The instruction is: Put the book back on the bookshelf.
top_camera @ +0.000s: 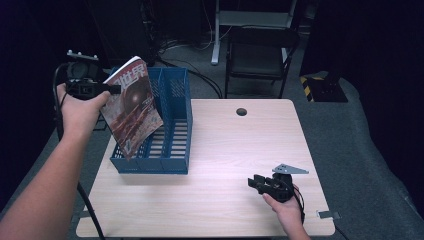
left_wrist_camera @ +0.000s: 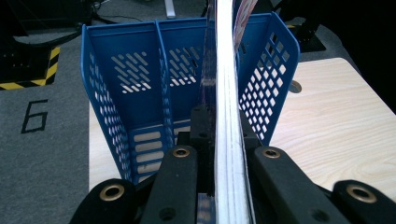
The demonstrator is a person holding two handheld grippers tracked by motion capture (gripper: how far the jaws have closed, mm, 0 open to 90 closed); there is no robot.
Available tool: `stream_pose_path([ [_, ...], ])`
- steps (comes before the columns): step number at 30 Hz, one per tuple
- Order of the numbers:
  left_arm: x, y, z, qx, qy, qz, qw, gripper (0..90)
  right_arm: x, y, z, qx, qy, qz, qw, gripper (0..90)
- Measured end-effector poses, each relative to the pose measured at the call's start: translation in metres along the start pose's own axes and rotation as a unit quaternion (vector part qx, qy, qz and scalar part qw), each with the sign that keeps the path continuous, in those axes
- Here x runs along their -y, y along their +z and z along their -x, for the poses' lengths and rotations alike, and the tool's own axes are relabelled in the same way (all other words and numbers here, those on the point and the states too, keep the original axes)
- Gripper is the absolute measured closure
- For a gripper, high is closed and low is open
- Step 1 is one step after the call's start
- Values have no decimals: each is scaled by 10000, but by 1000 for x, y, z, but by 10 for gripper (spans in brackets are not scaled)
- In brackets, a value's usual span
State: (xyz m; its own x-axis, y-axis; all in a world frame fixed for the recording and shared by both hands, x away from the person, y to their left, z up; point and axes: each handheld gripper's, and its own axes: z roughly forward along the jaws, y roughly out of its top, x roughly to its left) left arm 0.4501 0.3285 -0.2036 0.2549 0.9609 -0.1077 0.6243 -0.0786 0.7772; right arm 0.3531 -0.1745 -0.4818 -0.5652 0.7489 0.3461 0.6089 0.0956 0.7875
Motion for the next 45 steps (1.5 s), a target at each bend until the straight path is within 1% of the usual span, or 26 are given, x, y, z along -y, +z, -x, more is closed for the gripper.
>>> stream_pose_path([
  [1,0,1,0,-13,8,16,10000,837,0,0,0,-16,4,3,10000,623],
  [4,-2,5,0,-39,-60,49,10000,837,0,0,-1,-15,-1,34,10000,623],
  [5,-2,5,0,-43,-62,25,10000,837,0,-1,-1,-14,-3,36,10000,623],
  [11,-6,13,-1,-156,-136,75,9998,837,0,0,-1,-10,4,16,10000,623],
  [12,-6,14,-2,-165,-116,62,9998,837,0,0,-1,-20,-15,16,10000,623],
  [13,-6,15,-1,-180,-175,72,9997,836,-1,0,-1,-23,-23,20,10000,623],
  [18,-9,20,-4,-200,-228,111,9995,837,0,0,-1,-24,0,8,10000,623],
  [22,-10,25,-5,-231,-346,179,9990,836,-1,0,-1,-34,-16,20,10000,623],
  [28,-10,34,-6,-293,-394,195,9986,836,-1,0,-1,-38,-26,19,10000,624],
  [32,-9,38,-7,-321,-457,227,9982,836,-1,0,0,-47,-24,23,10000,624],
  [33,-8,40,-7,-340,-456,283,9980,836,-1,0,-1,-42,-8,20,10000,623],
  [34,-7,41,-7,-336,-473,266,9980,836,-1,0,-1,-44,-12,21,10000,623],
  [36,-6,44,-8,-367,-488,308,9977,836,-1,0,-1,-41,-9,19,10000,624],
  [42,-1,52,-8,-374,-558,304,9973,837,-1,-1,0,-50,-14,21,10000,623],
  [45,2,55,-7,-378,-555,321,9972,836,-1,-1,-1,-47,-18,22,10000,624],
])
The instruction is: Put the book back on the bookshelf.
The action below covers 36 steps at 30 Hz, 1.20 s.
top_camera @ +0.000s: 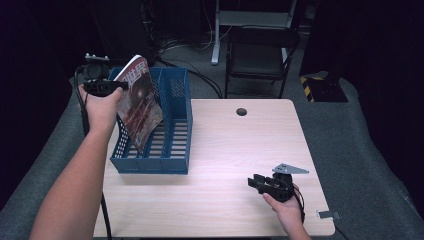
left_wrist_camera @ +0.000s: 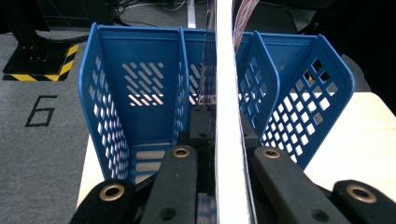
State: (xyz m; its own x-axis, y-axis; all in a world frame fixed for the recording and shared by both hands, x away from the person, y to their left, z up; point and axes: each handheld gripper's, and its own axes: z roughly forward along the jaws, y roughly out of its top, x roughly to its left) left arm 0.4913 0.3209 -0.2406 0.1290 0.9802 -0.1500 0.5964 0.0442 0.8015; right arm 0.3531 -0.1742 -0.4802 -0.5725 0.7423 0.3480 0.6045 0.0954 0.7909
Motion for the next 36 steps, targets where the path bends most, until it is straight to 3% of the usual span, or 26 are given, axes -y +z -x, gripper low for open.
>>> stream_pose_path([
  [20,30,26,0,56,-40,-201,9998,836,0,1,0,7,-35,17,10000,624],
  [36,43,43,5,56,34,-387,9992,835,0,1,-1,6,9,-3,10000,623],
])
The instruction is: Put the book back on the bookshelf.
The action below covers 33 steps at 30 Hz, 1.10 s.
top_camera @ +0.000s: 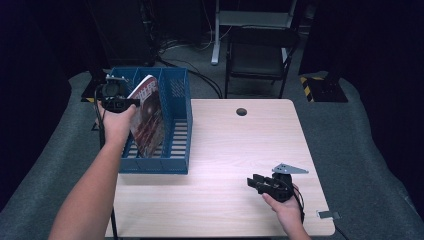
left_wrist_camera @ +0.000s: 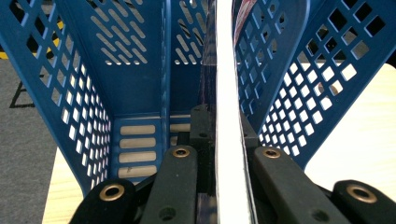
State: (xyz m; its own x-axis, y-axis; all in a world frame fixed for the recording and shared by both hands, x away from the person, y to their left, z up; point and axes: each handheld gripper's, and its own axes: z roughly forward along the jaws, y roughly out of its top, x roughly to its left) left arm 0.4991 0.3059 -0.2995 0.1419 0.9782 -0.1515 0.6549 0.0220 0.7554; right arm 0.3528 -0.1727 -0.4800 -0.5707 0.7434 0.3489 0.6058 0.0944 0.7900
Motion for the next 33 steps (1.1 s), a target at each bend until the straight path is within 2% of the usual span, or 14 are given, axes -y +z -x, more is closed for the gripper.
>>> stream_pose_path([
  [2,1,1,0,8,-37,-10,10000,836,0,0,0,-7,0,4,10000,623],
  [7,3,1,-2,3,54,-17,10000,835,0,1,0,-37,-11,-18,10000,623],
  [14,8,-4,-6,-6,95,-161,9998,833,0,2,0,-41,-50,-18,10000,622],
  [17,12,-5,-8,-51,176,-233,9996,829,0,3,0,-28,-31,-65,10000,621],
  [22,14,-10,-11,83,231,-300,9993,824,0,5,-1,-43,-44,-66,10000,621],
  [23,14,-10,-11,104,294,-330,9990,821,0,5,-1,-45,-42,-70,10000,620],
  [28,12,-13,-8,234,369,-467,9980,810,0,5,-1,-40,-58,-88,9999,619],
  [33,8,-18,-3,277,552,-617,9962,795,0,6,0,-31,-81,-88,9999,616],
])
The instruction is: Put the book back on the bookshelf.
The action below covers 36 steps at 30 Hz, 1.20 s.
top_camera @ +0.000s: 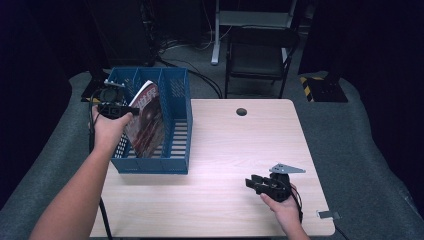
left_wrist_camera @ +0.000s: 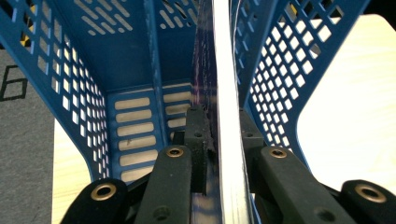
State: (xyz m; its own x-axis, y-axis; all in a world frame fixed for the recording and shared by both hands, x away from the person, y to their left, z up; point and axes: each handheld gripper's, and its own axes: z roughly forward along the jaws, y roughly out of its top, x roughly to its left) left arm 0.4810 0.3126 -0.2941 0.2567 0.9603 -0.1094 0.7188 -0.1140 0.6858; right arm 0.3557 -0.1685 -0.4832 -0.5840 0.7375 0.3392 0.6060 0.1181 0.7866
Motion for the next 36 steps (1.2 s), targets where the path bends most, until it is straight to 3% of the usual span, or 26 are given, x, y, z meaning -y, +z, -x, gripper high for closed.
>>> stream_pose_path([
  [4,-4,-7,3,11,45,-11,10000,793,0,0,0,-1,45,-12,10000,616],
  [12,-6,-15,4,119,147,-379,9991,787,0,1,0,-10,29,-9,10000,614],
  [20,0,-17,0,76,80,-282,9995,791,1,2,0,-8,35,-51,10000,613],
  [25,1,-19,-3,147,89,-401,9990,805,1,2,1,4,23,-51,10000,613],
  [36,3,-19,-2,77,123,-363,9992,833,1,2,1,10,26,-44,10000,613],
])
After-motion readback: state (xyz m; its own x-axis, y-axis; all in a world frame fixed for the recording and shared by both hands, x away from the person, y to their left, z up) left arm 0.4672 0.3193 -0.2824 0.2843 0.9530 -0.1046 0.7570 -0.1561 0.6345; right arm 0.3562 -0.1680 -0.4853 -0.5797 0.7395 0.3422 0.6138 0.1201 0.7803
